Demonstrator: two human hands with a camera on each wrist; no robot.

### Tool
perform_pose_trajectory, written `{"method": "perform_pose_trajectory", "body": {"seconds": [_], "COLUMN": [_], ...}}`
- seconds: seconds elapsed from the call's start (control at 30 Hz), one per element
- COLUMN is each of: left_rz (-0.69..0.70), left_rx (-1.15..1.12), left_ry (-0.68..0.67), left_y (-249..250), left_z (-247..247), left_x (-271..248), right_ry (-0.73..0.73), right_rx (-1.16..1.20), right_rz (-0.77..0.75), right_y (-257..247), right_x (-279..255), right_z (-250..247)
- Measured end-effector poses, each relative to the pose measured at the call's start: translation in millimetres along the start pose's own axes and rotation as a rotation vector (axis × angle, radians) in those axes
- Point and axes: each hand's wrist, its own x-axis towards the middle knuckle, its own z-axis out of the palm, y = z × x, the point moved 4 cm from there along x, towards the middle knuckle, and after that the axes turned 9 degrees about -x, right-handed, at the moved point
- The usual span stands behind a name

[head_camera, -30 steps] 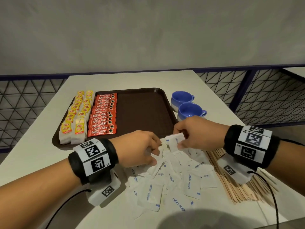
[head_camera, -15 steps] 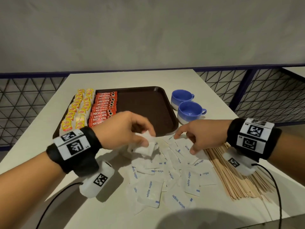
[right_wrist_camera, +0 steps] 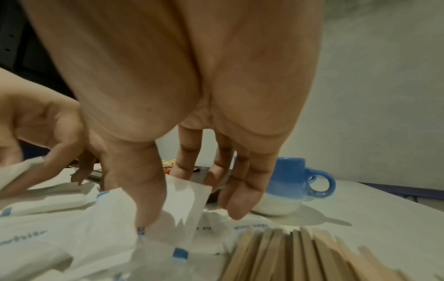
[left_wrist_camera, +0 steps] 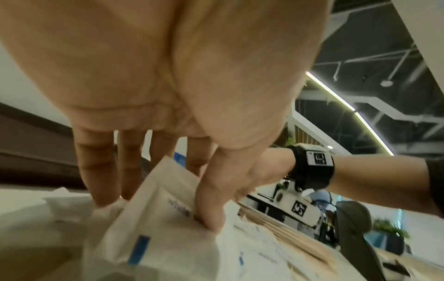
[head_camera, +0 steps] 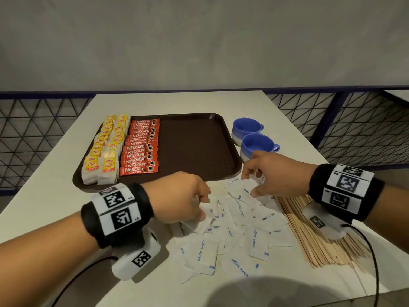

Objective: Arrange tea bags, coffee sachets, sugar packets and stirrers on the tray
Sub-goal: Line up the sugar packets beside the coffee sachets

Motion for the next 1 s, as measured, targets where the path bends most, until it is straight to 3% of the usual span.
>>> {"method": "perform_pose_trajectory", "body": {"seconds": [0.23, 0.43, 0.6, 0.73, 0.83, 1.0], "left_rz": [0.149, 0.097, 0.057, -0.059, -0.082, -0.086], "left_rx": [0.163, -0.120, -0.384, -0.385, -0.454, -0.522], "left_ry": [0.040, 0.154, 0.317, 0.316, 0.331, 0.242], "left_y": [18.7, 11.4, -6.8, -34.6, -44.0, -42.5], "left_z": [4.7, -20.4, -50.4, -62.0, -61.3, -48.5], "left_x": [5.0, -13.4, -37.7, -52.3, -57.2, -49.4], "right_ry": [-0.023, -0.227, -0.269, -0.217, -0.177, -0.124], "right_rx": [0.150, 0.096, -0.063, -0.108, -0.116, -0.073], "right_rz": [-0.020, -0.073, -0.103, -0.095, -0.068, -0.060], "right_y": [9.9, -7.6, -25.8, -28.4, -26.1, -19.1], "right_x": [-12.5, -5.7, 12.3, 17.3, 18.0, 9.4], "right_z": [-16.9, -10.1, -1.0, 2.6, 2.9, -4.3]}}
